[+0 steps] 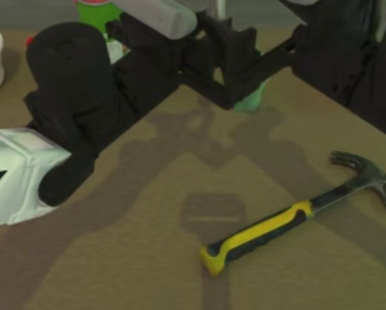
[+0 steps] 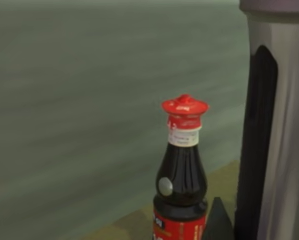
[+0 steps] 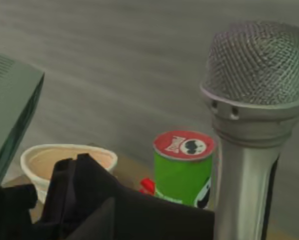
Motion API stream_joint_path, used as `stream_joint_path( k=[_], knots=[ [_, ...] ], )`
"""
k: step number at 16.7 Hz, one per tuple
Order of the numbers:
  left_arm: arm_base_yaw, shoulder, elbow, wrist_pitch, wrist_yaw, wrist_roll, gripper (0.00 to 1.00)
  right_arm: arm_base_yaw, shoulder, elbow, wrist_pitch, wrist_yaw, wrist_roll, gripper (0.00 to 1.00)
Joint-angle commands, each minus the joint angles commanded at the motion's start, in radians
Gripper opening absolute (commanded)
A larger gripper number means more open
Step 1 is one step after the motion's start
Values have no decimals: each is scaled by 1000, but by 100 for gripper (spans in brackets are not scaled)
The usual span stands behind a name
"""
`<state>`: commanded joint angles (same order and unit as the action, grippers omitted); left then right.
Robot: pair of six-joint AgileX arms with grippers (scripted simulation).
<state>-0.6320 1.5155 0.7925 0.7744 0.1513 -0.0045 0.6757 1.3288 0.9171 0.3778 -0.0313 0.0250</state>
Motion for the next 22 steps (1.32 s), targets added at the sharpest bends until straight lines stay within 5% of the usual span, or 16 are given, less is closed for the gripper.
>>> stream_joint_path(
  k=[10, 22],
  knots=[
    [0, 0, 0, 0, 0, 0, 0, 4, 238, 174, 60, 8, 1, 100],
    [0, 0, 0, 0, 0, 0, 0, 4, 238, 174, 60, 8, 1, 10]
  ],
)
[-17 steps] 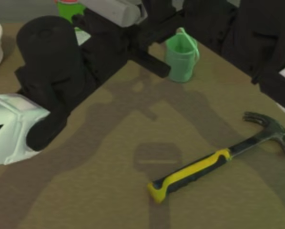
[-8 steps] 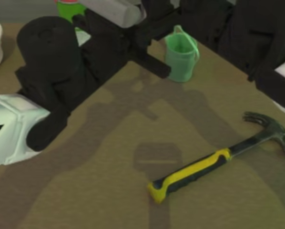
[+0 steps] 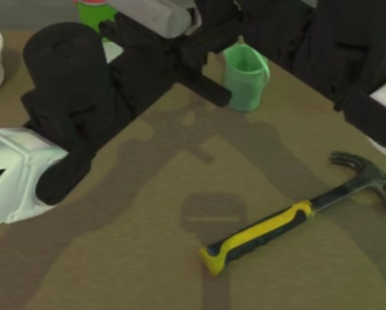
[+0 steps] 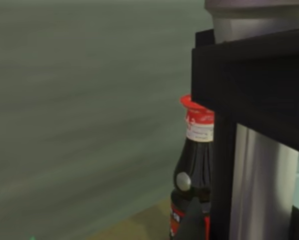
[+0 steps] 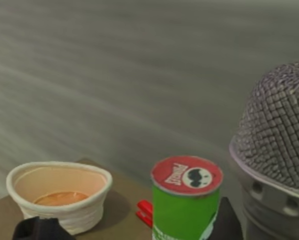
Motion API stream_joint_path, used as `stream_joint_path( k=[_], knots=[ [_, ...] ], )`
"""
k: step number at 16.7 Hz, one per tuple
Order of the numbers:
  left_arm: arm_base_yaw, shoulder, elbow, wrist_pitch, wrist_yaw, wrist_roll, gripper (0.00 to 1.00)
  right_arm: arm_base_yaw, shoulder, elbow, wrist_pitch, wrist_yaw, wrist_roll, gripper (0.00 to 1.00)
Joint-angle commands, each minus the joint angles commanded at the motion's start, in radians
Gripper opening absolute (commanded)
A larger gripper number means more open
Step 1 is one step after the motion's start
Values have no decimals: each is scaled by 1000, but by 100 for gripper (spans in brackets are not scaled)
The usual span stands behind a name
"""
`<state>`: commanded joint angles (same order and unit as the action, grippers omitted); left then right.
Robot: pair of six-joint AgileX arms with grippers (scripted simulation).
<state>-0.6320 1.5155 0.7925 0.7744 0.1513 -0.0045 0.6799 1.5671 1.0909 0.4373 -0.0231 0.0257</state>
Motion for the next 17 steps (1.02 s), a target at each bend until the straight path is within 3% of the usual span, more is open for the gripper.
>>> stream_joint_path(
  k=[2, 10, 17],
  knots=[
    [0, 0, 0, 0, 0, 0, 0, 0, 0, 0, 0, 0, 0, 0],
    [0, 0, 0, 0, 0, 0, 0, 0, 0, 0, 0, 0, 0, 0],
    [0, 0, 0, 0, 0, 0, 53, 0, 0, 0, 0, 0, 0, 0]
  ],
)
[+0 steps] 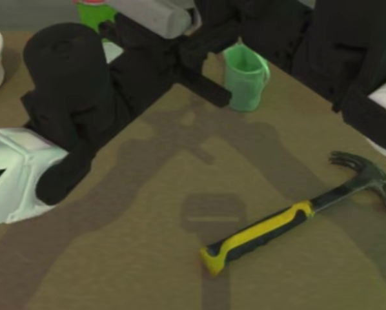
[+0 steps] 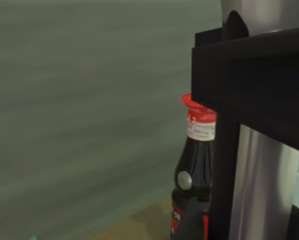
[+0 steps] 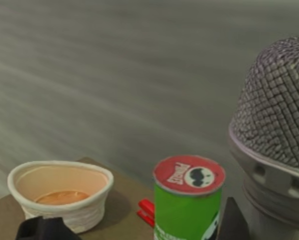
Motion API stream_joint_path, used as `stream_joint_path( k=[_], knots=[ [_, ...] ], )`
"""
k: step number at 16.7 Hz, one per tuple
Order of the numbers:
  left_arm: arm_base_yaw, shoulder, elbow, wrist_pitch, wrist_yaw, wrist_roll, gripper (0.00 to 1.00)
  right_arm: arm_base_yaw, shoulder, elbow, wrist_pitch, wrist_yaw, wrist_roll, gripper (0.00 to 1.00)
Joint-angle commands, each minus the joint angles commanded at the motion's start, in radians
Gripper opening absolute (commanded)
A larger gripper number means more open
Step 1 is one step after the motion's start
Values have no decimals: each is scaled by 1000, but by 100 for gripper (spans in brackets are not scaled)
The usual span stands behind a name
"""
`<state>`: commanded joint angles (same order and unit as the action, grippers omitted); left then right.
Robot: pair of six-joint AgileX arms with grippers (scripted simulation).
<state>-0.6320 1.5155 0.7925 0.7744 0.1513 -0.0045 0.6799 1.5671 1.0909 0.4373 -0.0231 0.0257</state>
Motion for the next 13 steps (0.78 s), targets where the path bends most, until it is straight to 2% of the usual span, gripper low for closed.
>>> stream_joint_path(
  k=[6, 13],
  knots=[
    [0, 0, 0, 0, 0, 0, 98, 0, 0, 0, 0, 0, 0, 0],
    [0, 0, 0, 0, 0, 0, 100, 0, 0, 0, 0, 0, 0, 0]
  ],
)
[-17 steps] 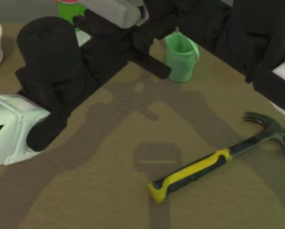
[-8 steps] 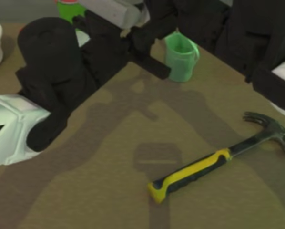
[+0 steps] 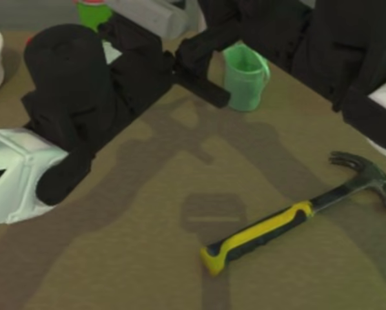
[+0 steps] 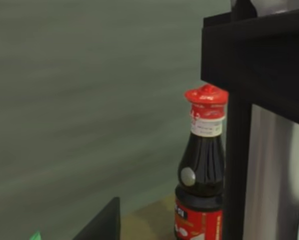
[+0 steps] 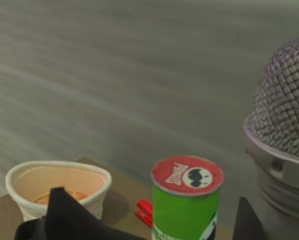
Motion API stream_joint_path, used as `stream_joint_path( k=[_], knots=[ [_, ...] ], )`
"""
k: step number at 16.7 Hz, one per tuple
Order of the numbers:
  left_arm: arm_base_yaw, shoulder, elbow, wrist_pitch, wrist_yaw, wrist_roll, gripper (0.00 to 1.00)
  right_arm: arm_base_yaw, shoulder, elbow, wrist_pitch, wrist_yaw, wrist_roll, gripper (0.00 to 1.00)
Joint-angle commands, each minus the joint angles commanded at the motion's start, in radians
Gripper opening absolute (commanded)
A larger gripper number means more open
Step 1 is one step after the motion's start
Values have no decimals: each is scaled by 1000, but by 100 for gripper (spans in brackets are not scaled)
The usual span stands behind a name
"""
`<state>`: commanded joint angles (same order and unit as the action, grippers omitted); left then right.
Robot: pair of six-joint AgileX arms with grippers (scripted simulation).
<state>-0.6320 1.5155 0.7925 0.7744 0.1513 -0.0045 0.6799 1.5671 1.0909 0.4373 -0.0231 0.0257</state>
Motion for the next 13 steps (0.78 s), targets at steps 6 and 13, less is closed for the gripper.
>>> stream_joint_path(
  k=[6, 13],
  knots=[
    [37, -67, -71, -16, -19, 15, 100, -31, -40, -24, -2, -22, -12, 0],
    [77, -286, -246, -55, 6, 14, 100, -115, -123, -102, -5, -115, -13, 0]
  ],
)
